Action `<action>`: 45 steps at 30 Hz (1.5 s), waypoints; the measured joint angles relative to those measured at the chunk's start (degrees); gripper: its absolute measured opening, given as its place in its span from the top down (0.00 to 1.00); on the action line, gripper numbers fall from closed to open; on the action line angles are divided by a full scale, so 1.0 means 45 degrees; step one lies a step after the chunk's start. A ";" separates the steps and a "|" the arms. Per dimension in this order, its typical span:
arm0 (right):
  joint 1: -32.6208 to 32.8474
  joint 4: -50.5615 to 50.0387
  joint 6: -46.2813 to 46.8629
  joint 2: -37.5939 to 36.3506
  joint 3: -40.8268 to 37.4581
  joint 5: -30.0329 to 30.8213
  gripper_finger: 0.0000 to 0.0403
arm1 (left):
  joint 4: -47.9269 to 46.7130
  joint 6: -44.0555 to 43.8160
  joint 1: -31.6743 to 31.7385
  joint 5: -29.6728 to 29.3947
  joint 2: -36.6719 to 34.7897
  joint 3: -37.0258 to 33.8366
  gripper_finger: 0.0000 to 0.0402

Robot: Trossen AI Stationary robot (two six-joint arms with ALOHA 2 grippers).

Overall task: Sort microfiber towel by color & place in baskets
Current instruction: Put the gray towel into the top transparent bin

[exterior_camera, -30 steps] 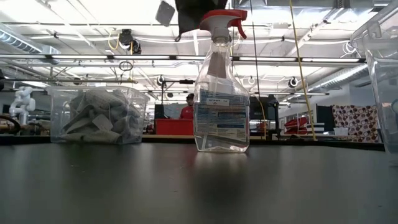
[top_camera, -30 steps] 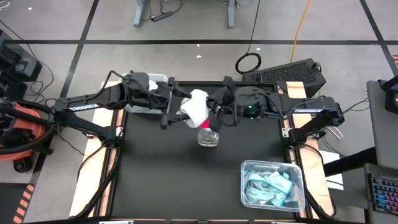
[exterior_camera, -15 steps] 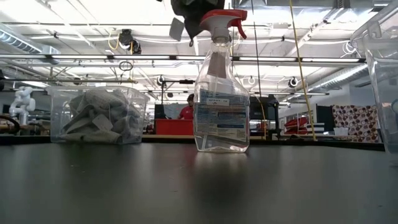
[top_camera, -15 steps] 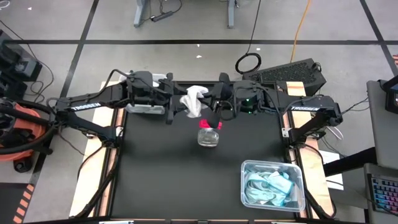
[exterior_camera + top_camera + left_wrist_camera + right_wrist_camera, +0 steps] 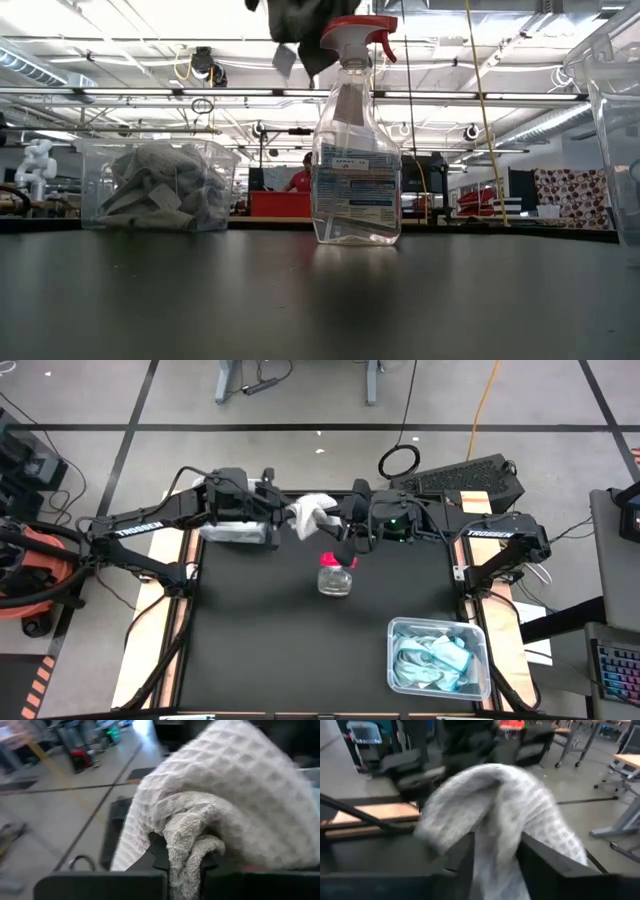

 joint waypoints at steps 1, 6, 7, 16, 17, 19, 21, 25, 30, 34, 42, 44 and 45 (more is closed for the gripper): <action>-0.0038 -0.0197 0.0005 -0.0009 0.0000 -0.0043 0.61 | -0.0084 -0.0007 0.0123 -0.0246 -0.0044 0.0000 0.94; -0.0255 -0.0976 0.0102 -0.0034 0.0000 -0.0078 0.43 | -0.1220 -0.0004 0.0775 -0.1058 -0.0511 0.0005 0.94; -0.0316 -0.1114 0.0095 -0.0034 0.0000 -0.0056 0.40 | -0.1612 0.0017 0.0947 -0.1309 -0.0643 0.0005 0.94; -0.0689 -0.1953 -0.0193 -0.0038 0.0000 0.0023 0.32 | -0.5951 0.0296 0.2352 -0.3961 -0.1383 0.0005 0.94; -0.0718 -0.2039 -0.0311 -0.0038 0.0000 0.0016 0.32 | -0.6488 0.0287 0.2510 -0.4209 -0.1414 0.0005 0.94; -0.0723 -0.2196 -0.0421 -0.0038 0.0000 0.0005 0.33 | -0.7403 0.0204 0.2812 -0.4692 -0.1449 0.0005 0.94; -0.0723 -0.2359 -0.0500 -0.0038 0.0000 0.0005 0.34 | -0.8329 0.0090 0.3116 -0.5057 -0.1460 0.0005 0.94; -0.0723 -0.2713 -0.0788 -0.0043 0.0000 0.0005 0.36 | -0.9653 -0.0387 0.3786 -0.5166 -0.1460 -0.0099 0.94; -0.0772 -0.2829 -0.0783 -0.0043 0.0000 0.0005 0.38 | -1.0781 -0.0772 0.4558 -0.4946 -0.1446 -0.0623 0.94; -0.0772 -0.2919 -0.0792 -0.0048 0.0000 0.0005 0.39 | -1.0948 -0.0826 0.5062 -0.4622 -0.1426 -0.1316 0.94; -0.0790 -0.3440 -0.0814 -0.0174 0.0000 0.0000 0.41 | -1.0571 -0.1135 0.5947 -0.4376 -0.1422 -0.2626 0.94; -0.0806 -0.3438 -0.0844 -0.0199 0.0000 0.0004 0.41 | -1.0472 -0.1146 0.6163 -0.4140 -0.1422 -0.2784 0.94; -0.0806 -0.3404 -0.0845 -0.0204 0.0000 0.0003 0.42 | -1.0475 -0.1155 0.6241 -0.4031 -0.1422 -0.2846 0.94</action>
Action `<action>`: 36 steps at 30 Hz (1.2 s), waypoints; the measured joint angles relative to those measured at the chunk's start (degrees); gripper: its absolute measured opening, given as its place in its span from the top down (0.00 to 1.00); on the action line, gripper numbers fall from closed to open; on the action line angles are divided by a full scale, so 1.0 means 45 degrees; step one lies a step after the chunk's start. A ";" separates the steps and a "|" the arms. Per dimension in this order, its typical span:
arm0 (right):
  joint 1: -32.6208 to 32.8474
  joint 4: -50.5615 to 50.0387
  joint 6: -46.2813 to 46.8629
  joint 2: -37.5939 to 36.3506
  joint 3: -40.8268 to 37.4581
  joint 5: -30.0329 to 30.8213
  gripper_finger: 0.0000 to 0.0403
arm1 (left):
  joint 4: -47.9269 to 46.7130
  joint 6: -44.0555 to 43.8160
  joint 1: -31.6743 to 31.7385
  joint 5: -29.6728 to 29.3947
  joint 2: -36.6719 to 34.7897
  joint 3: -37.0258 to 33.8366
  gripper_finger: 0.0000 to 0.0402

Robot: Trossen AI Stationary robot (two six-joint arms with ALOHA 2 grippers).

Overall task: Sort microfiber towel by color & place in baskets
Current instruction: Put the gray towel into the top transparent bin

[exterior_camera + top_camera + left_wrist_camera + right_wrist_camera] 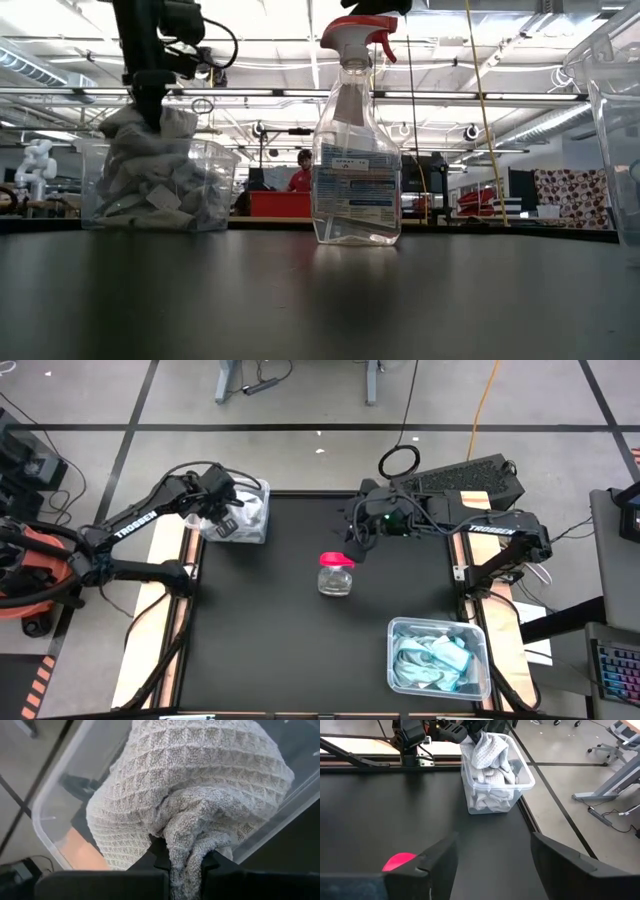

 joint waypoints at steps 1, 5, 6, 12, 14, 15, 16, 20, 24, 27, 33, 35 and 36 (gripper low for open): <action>0.0000 0.0061 0.0000 -0.0011 0.0000 0.0002 0.42 | -0.0013 -0.0006 0.0067 0.0074 0.0000 -0.0056 0.94; 0.0000 0.0009 0.0010 -0.0034 0.0000 0.0002 0.43 | -0.0053 -0.0010 0.0247 0.0132 0.0000 -0.0126 0.94; 0.0000 -0.0065 0.0015 -0.0034 0.0000 0.0002 0.44 | -0.0049 -0.0010 0.0302 0.0137 0.0000 -0.0126 0.94; 0.0005 -0.0084 0.0131 -0.0034 0.0000 0.0002 0.45 | 0.0044 -0.0010 0.0867 0.0163 0.0000 -0.0126 0.94; 0.0005 -0.0084 0.0136 -0.0034 0.0000 0.0002 0.45 | 0.0214 -0.0054 0.1157 0.0163 0.0002 -0.0126 0.94; 0.0005 -0.0084 0.0136 -0.0034 0.0000 0.0002 0.45 | 0.0374 -0.0153 0.1288 0.0165 0.0006 -0.0126 0.94; 0.0005 -0.0084 0.0136 -0.0034 0.0000 0.0002 0.45 | 0.0562 -0.0273 0.1412 0.0162 0.0016 -0.0126 0.94; 0.0005 -0.0113 0.0126 -0.0029 0.0000 0.0002 0.45 | 0.1286 -0.0331 0.1829 0.0653 0.0235 -0.0126 0.94; 0.0005 -0.0081 0.0171 -0.0029 0.0000 0.0001 0.45 | 0.1523 -0.0287 0.2069 0.1099 0.0818 -0.0126 0.94; 0.0005 -0.0035 0.0376 -0.0029 0.0000 0.0001 0.45 | 0.1509 -0.0212 0.2243 0.1094 0.1406 -0.0126 0.94; 0.0076 -0.0332 0.0573 -0.0024 0.0000 0.0000 0.45 | 0.1547 -0.0307 0.2554 0.1162 0.2663 -0.0126 0.94; 0.0097 -0.0542 0.0568 -0.0024 0.0000 -0.0003 0.45 | 0.1544 -0.0370 0.2572 0.1172 0.3058 -0.0126 0.94; 0.0115 -0.0636 0.0571 -0.0027 0.0000 -0.0015 0.45 | 0.1539 -0.0531 0.2573 0.1175 0.3230 -0.0126 0.94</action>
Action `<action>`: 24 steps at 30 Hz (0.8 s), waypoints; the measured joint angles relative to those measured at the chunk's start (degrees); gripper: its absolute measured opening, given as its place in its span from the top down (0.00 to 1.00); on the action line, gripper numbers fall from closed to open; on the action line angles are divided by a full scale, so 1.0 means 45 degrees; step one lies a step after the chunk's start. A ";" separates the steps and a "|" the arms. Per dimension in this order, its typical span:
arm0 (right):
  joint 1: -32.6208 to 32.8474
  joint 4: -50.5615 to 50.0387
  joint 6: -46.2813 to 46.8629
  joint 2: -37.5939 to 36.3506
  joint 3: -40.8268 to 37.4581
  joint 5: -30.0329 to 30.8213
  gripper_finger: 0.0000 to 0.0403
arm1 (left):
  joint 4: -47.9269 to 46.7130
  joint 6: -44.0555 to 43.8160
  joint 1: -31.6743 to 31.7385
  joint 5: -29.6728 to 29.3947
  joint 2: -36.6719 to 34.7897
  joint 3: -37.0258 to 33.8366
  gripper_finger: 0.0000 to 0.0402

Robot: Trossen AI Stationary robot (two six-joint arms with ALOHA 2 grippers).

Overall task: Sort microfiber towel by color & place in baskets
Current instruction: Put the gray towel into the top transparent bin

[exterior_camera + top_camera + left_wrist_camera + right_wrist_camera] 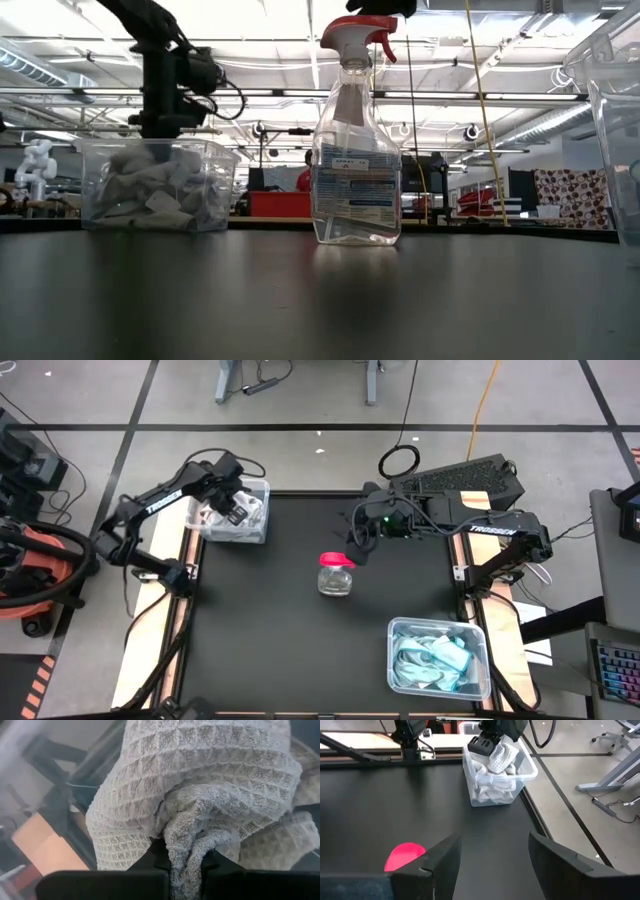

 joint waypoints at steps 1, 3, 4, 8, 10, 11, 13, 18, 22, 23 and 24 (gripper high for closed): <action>0.0032 -0.0119 0.0032 -0.0011 0.0000 -0.0023 0.45 | 0.0001 -0.0129 0.0000 0.0006 0.0154 0.0000 0.94; 0.0065 -0.0239 0.0095 -0.0022 0.0000 -0.0027 0.45 | -0.0004 -0.0397 0.0000 0.0065 0.0448 0.0000 0.93; 0.0065 -0.0239 0.0099 -0.0027 0.0000 -0.0027 0.45 | -0.0007 -0.0452 0.0000 0.0072 0.0587 0.0000 0.92; 0.0065 -0.0244 0.0192 -0.0027 0.0000 -0.0031 0.45 | -0.0012 -0.0476 0.0001 0.0080 0.1092 0.0000 0.91; 0.0065 -0.0244 0.0192 -0.0031 0.0000 -0.0027 0.45 | -0.0025 -0.0484 0.0045 0.0213 0.1344 0.0005 0.91; 0.0065 -0.0249 0.0192 -0.0031 0.0000 -0.0027 0.45 | -0.0049 -0.0540 0.0057 0.0291 0.1452 0.0020 0.91; 0.0065 -0.0320 0.0192 -0.0036 0.0000 -0.0030 0.45 | -0.0063 -0.0748 0.0168 0.0602 0.1688 0.0046 0.91; 0.0065 -0.0599 0.0133 -0.0036 0.0000 -0.0028 0.45 | 0.0097 -0.1435 0.0481 0.0930 0.2280 0.0006 0.91; 0.0065 -0.0589 0.0182 -0.0046 0.0000 -0.0027 0.45 | 0.0032 -0.1731 0.0641 0.1175 0.2597 0.0010 0.90; 0.0065 -0.0589 0.0199 -0.0046 0.0000 -0.0027 0.45 | 0.0027 -0.1796 0.0661 0.1182 0.2614 0.0010 0.90; 0.0065 -0.0589 0.0204 -0.0046 0.0000 -0.0027 0.45 | 0.0036 -0.1801 0.0726 0.1184 0.2631 0.0015 0.90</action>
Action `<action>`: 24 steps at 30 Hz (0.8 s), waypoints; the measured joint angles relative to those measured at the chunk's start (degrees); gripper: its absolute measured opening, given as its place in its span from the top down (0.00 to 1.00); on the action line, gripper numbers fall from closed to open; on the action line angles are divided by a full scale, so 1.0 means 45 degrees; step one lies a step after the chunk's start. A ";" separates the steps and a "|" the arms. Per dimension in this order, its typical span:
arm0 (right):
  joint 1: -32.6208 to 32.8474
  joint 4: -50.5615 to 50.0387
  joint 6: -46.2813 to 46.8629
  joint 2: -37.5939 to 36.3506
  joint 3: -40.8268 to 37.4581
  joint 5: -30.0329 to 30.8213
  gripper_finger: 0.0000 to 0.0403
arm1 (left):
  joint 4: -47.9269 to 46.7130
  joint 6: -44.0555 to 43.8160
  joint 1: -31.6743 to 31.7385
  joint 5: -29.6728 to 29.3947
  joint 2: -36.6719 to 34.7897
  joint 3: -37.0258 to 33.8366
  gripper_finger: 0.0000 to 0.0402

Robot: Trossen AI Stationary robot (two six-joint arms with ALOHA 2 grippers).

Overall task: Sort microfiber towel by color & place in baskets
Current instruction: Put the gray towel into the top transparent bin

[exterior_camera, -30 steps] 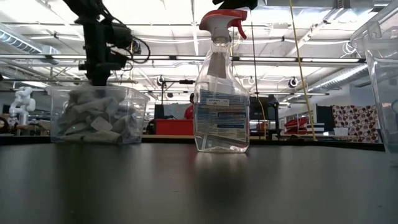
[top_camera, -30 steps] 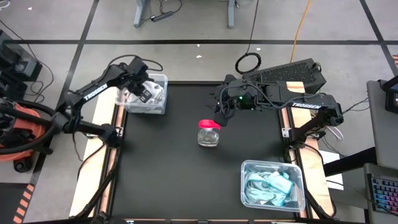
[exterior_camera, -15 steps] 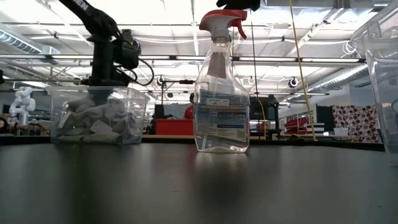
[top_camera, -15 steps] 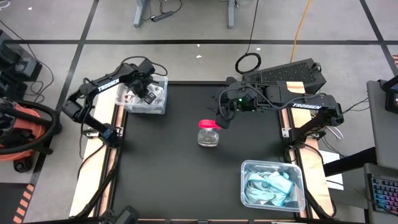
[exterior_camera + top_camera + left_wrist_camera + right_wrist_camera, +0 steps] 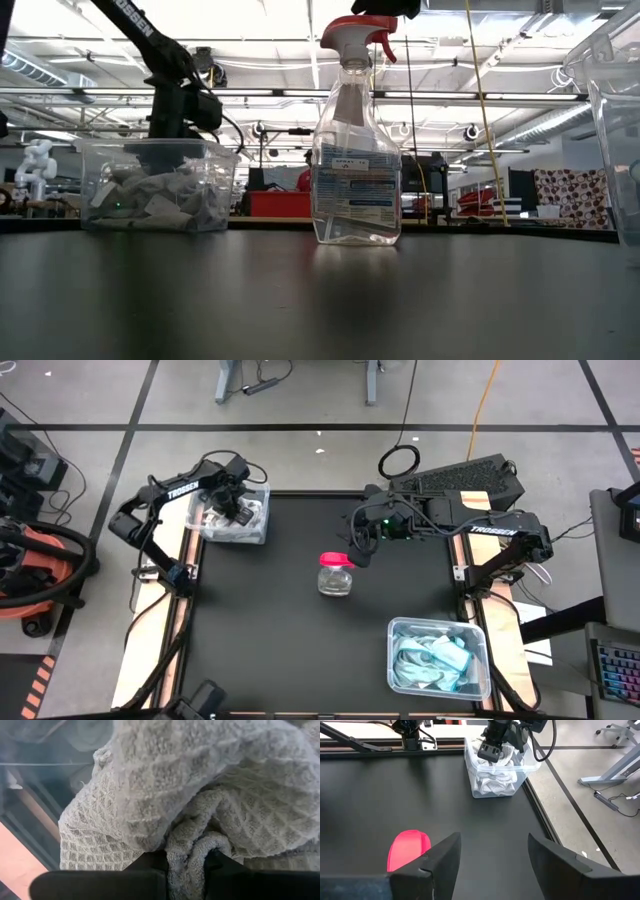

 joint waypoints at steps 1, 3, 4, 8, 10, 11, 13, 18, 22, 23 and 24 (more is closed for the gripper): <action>0.0000 0.0000 -0.0008 0.0000 0.0000 0.0000 0.45 | 0.0021 -0.0001 0.0050 0.0012 0.0012 -0.0003 0.90; 0.0000 0.0000 -0.0028 0.0000 0.0000 0.0016 0.45 | 0.0128 -0.0040 0.0168 0.0081 0.0011 -0.0005 0.90; 0.0000 0.0000 -0.0054 0.0000 0.0000 0.0030 0.45 | 0.0187 -0.0205 0.0218 0.0095 0.0015 -0.0005 0.90; 0.0000 0.0000 -0.0172 0.0000 0.0000 0.0039 0.45 | 0.0277 -0.0338 0.0518 0.0576 0.0016 -0.0010 0.90; 0.0000 0.0000 -0.0187 0.0000 0.0000 0.0039 0.45 | 0.0308 -0.0331 0.0546 0.0667 0.0014 -0.0015 0.90; 0.0000 0.0001 -0.0195 0.0000 0.0000 0.0043 0.45 | 0.0312 -0.0340 0.0546 0.0625 -0.0018 -0.0015 0.90; 0.0000 0.0013 -0.0242 0.0000 0.0000 0.0047 0.45 | 0.0304 -0.0336 0.0541 0.0461 -0.0091 -0.0015 0.87; 0.0000 0.0063 -0.0335 0.0000 0.0000 0.0049 0.45 | 0.0220 -0.0245 0.0546 0.0469 -0.0619 0.0015 0.70; -0.0005 0.0083 -0.0599 0.0000 0.0000 0.0049 0.45 | 0.0146 -0.0248 0.0546 0.0932 -0.1305 0.0015 0.55; -0.0005 0.0083 -0.0670 0.0000 0.0000 0.0049 0.45 | 0.0064 -0.0243 0.0546 0.1159 -0.1519 0.0019 0.51; -0.0005 0.0088 -0.0727 0.0000 0.0000 0.0049 0.45 | -0.0012 -0.0237 0.0546 0.1373 -0.1727 0.0019 0.48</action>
